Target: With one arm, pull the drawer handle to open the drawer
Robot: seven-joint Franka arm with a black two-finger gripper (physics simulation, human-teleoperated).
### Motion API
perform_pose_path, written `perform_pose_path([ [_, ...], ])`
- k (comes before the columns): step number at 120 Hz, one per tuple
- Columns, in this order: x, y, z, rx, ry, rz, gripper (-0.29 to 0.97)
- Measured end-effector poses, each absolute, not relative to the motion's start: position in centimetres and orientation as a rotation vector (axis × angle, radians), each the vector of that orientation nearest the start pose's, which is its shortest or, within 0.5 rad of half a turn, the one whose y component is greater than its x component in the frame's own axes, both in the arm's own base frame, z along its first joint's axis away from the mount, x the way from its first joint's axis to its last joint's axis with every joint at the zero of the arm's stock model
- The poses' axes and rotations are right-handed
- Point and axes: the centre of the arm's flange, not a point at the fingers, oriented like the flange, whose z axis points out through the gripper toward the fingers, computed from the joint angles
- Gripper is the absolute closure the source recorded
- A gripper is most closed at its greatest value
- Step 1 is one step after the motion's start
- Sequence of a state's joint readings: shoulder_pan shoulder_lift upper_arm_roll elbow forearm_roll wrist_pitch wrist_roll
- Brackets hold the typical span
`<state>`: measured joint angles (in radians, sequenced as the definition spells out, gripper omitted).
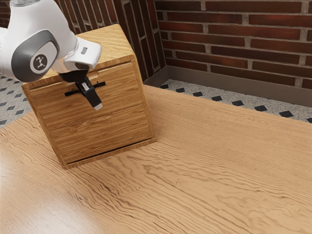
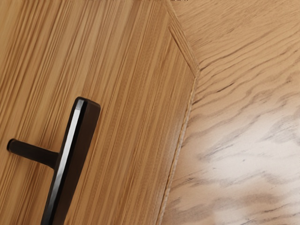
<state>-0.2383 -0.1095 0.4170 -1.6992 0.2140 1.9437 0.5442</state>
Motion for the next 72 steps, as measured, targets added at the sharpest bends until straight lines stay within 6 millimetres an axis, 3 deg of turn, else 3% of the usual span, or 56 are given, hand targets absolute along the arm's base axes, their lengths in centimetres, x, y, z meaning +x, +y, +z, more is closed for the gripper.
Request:
perform_pose_path([
  [21,54.2,10.4,66.2,-2.772,0.646,-0.388,0.04],
  [34,52.3,9.9,67.7,-2.799,0.667,-0.365,0.12],
  [42,51.0,9.5,68.1,-2.821,0.682,-0.326,0.08],
  [54,50.1,7.3,68.2,-2.829,0.742,-0.272,0.05],
  [72,49.6,7.4,68.6,-2.810,0.736,-0.237,0.02],
])
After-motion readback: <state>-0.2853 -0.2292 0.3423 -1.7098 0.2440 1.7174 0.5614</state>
